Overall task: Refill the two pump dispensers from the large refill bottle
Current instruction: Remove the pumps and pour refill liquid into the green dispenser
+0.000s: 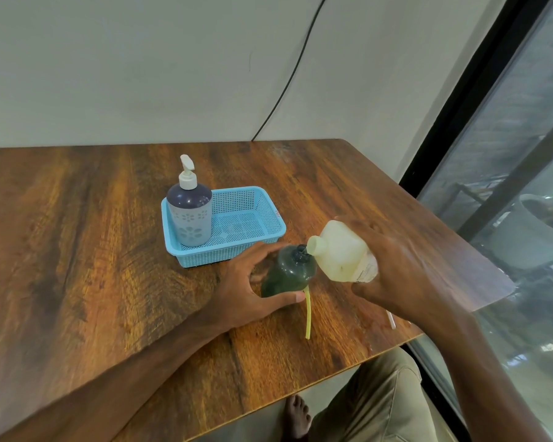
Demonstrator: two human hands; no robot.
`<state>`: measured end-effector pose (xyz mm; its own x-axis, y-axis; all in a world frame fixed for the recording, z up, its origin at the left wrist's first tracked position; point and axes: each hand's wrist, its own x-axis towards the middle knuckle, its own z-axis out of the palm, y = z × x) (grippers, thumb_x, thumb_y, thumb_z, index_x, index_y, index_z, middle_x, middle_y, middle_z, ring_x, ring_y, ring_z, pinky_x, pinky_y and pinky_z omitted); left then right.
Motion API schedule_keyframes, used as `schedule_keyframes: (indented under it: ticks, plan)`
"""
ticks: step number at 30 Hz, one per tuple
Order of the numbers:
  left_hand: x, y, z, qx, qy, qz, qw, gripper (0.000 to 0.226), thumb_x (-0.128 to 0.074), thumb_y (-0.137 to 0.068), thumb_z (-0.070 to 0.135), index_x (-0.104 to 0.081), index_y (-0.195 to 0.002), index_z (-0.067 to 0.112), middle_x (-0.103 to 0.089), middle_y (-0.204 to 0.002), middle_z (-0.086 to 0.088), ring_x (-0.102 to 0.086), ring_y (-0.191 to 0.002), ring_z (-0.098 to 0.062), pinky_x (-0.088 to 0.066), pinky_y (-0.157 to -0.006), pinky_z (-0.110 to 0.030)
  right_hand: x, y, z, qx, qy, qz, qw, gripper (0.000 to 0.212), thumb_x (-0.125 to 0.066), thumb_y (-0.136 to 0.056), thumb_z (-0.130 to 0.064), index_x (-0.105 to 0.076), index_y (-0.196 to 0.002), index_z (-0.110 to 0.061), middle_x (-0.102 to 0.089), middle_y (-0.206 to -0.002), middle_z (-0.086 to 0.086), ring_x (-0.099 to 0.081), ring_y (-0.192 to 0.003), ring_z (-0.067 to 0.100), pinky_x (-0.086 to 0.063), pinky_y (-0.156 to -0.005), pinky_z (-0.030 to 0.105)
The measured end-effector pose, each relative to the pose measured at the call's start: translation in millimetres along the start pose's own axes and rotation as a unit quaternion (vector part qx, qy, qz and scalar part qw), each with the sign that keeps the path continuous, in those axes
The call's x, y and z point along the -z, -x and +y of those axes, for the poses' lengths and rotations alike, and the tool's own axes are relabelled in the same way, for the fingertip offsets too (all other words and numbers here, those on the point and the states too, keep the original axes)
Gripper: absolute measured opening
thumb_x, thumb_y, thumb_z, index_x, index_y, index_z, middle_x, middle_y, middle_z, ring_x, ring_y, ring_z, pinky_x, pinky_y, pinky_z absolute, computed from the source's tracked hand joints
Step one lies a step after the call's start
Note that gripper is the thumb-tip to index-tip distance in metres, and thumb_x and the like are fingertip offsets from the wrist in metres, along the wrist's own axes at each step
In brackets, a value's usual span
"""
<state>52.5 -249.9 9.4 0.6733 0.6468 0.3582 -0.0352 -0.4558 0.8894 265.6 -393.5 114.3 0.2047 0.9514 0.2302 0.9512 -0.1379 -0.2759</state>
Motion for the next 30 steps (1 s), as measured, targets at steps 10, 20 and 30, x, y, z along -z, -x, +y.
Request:
schedule_keyframes:
  ticks: [10, 20, 30]
  plan:
    - [0.1, -0.3, 1.4, -0.008, -0.003, 0.003, 1.0, 0.078, -0.094, -0.072, 0.045, -0.055, -0.139, 0.043, -0.061, -0.137, 0.023, -0.059, -0.134, -0.008, -0.064, -0.093, -0.038, -0.7, 0.1, 0.3, 0.003, -0.003, 0.006, 1.0, 0.103, -0.09, -0.067, -0.028, -0.034, -0.153, -0.037, -0.056, -0.142, 0.001, -0.049, -0.132, 0.026, -0.045, -0.107, 0.059]
    - [-0.4, 0.7, 0.2, -0.001, 0.005, 0.003, 1.0, 0.082, -0.092, -0.071, 0.05, -0.058, -0.143, 0.033, -0.062, -0.139, 0.017, -0.06, -0.134, -0.013, -0.064, -0.094, -0.042, 2.3, 0.1, -3.5, -0.006, 0.006, 0.0, 1.0, 0.099, -0.092, -0.069, -0.024, -0.039, -0.153, -0.031, -0.055, -0.142, 0.003, -0.047, -0.134, 0.028, -0.04, -0.113, 0.056]
    - [0.2, 1.2, 0.3, 0.012, 0.007, 0.0, 1.0, 0.082, -0.092, -0.07, 0.052, -0.057, -0.143, 0.036, -0.061, -0.14, 0.018, -0.058, -0.135, -0.012, -0.064, -0.094, -0.043, 0.8, -1.1, -2.0, -0.002, -0.002, -0.001, 1.0, 0.101, -0.092, -0.067, -0.025, -0.039, -0.153, -0.032, -0.056, -0.143, 0.004, -0.049, -0.134, 0.03, -0.043, -0.109, 0.062]
